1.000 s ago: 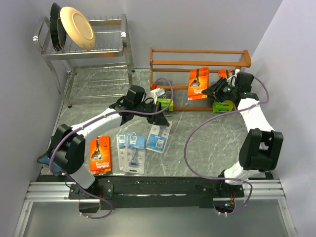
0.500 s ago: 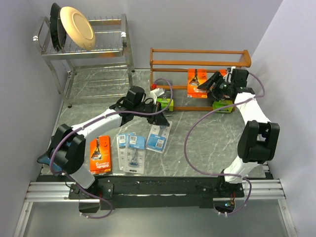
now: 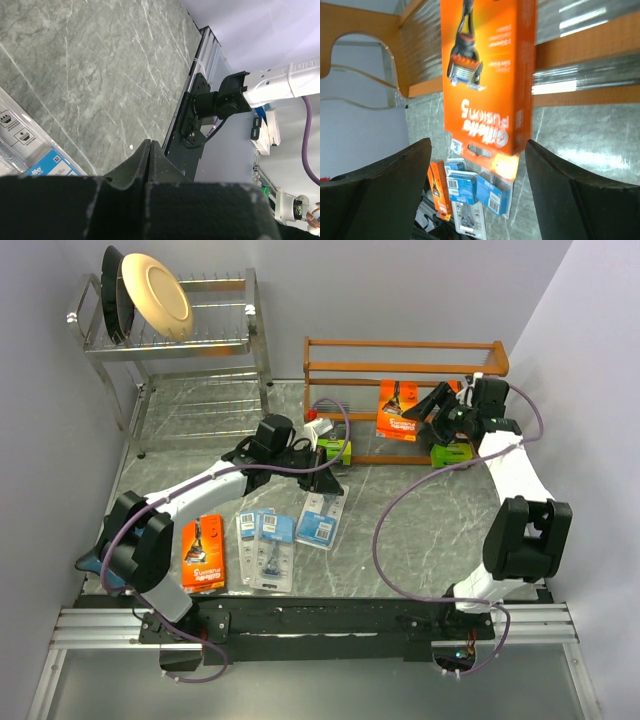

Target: Place and organize the shaving razors onto the shelf

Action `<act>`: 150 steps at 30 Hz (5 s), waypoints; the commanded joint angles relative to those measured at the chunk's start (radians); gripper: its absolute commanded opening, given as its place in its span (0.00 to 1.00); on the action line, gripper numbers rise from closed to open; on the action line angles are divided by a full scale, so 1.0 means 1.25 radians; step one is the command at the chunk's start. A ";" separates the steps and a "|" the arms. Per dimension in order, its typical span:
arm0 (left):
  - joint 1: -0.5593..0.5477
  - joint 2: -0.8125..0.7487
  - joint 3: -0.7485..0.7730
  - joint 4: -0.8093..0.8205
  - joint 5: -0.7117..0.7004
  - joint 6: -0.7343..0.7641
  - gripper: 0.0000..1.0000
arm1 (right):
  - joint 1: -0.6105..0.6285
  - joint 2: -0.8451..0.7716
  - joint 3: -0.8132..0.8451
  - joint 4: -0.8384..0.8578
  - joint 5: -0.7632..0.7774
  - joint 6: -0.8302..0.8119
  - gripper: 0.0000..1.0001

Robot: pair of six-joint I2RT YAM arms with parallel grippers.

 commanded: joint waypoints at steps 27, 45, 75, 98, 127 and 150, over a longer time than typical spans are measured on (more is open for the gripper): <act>0.092 -0.126 -0.026 -0.067 -0.074 0.087 0.10 | 0.044 -0.138 -0.131 -0.039 0.073 -0.041 0.00; 0.112 -0.115 -0.014 -0.071 -0.089 0.093 0.11 | 0.045 -0.028 0.009 -0.087 0.168 -0.054 0.00; 0.778 -0.225 -0.207 -0.627 -0.550 0.071 0.99 | 0.220 -0.318 -0.255 -0.038 0.014 -0.168 0.77; 0.813 -0.040 -0.323 -0.489 -0.323 -0.008 0.27 | 0.651 0.118 0.021 0.111 -0.117 -0.095 0.72; 0.824 -0.030 -0.335 -0.413 -0.297 -0.041 0.07 | 0.807 0.337 -0.051 0.124 -0.146 0.051 0.54; 0.824 -0.089 -0.366 -0.412 -0.286 -0.068 0.10 | 0.834 0.432 0.020 -0.058 0.050 0.126 0.46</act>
